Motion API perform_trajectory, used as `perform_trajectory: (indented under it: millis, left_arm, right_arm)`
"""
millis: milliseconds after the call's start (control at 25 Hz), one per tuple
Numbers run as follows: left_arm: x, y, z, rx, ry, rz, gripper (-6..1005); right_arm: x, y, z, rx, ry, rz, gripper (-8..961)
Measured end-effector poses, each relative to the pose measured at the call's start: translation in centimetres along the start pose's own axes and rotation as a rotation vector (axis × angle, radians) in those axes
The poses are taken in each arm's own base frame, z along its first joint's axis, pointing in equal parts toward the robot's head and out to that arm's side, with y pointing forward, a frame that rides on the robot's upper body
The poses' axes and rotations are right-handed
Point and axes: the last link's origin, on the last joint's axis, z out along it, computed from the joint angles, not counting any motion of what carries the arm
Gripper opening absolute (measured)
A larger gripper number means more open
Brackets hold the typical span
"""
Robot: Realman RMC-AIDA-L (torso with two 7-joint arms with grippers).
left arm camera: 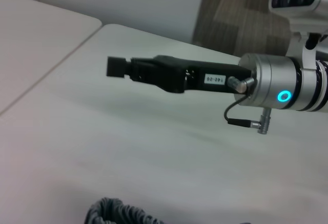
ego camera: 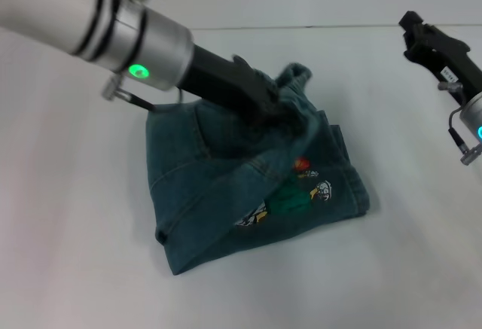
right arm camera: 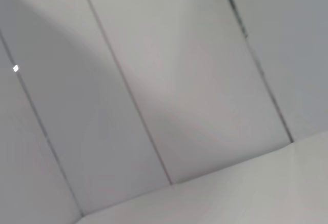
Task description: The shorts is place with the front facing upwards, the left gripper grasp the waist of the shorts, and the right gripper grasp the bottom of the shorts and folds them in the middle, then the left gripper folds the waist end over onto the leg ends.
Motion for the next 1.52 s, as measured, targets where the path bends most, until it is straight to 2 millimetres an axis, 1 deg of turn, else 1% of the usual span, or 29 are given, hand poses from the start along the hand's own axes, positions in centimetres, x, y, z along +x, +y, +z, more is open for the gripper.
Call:
perform_trajectory:
  millis: [80, 360, 520, 680, 800, 880, 960, 1000, 1120, 1160, 1200, 1240, 1360, 1440, 1520]
  left_arm:
    - [-0.4, 0.3, 1.4, -0.024, 0.005, -0.022, 90]
    - [-1.6, 1.0, 4.9, -0.038, -0.010, -0.068, 95]
    - [-2.1, 1.0, 5.8, -0.016, -0.022, -0.071, 172]
    - [-2.3, 0.8, 5.6, -0.005, 0.016, -0.094, 250]
    - [-2.5, 0.5, 4.2, 0.010, 0.090, -0.124, 308]
    - [-3.0, 0.2, 2.9, 0.028, 0.153, -0.146, 387]
    - [-3.9, -0.1, 0.8, 0.045, 0.256, -0.180, 466]
    - [-4.2, -0.1, 0.3, 0.045, 0.286, -0.192, 506]
    - [-7.2, -0.6, -3.6, 0.076, 0.468, -0.266, 655]
    - [-7.2, -0.6, -3.6, 0.076, 0.468, -0.266, 704]
    - [-9.8, -0.7, -5.9, 0.109, 0.579, -0.318, 754]
    - [-10.3, -0.7, -6.3, 0.115, 0.593, -0.327, 785]
    - [-13.7, -0.4, -8.7, 0.158, 0.677, -0.385, 877]
    - [-15.6, 0.0, -9.6, 0.179, 0.701, -0.410, 938]
    - [-17.2, 0.7, -10.3, 0.201, 0.708, -0.424, 934]
  right_arm:
    - [-0.1, -0.1, 0.0, 0.006, -0.008, 0.008, 0]
    - [-0.1, -0.1, 0.0, 0.004, -0.004, 0.010, 0]
    - [0.0, 0.1, 0.0, -0.003, -0.002, 0.015, 0]
    - [0.2, 0.4, 0.1, -0.018, 0.008, 0.011, 0]
    - [0.3, 0.7, 0.0, -0.051, 0.024, 0.025, 0]
    - [0.0, 0.7, -0.2, -0.094, 0.038, 0.030, 0]
    - [-0.5, 0.7, -0.6, -0.159, 0.065, 0.032, 0]
    - [-0.8, 0.7, -0.8, -0.196, 0.084, 0.038, 0]
    - [-2.2, 0.4, -1.6, -0.300, 0.138, 0.061, 0]
    - [-2.7, 0.3, -1.9, -0.334, 0.152, 0.067, 0]
    - [-3.3, 0.4, -2.3, -0.374, 0.168, 0.067, 36]
    - [-3.9, 0.5, -2.7, -0.421, 0.185, 0.065, 72]
    - [-5.6, 1.2, -3.9, -0.572, 0.252, 0.016, 180]
    - [-6.4, 1.9, -4.9, -0.698, 0.338, -0.055, 276]
    - [-6.8, 2.2, -5.8, -0.780, 0.426, -0.122, 373]
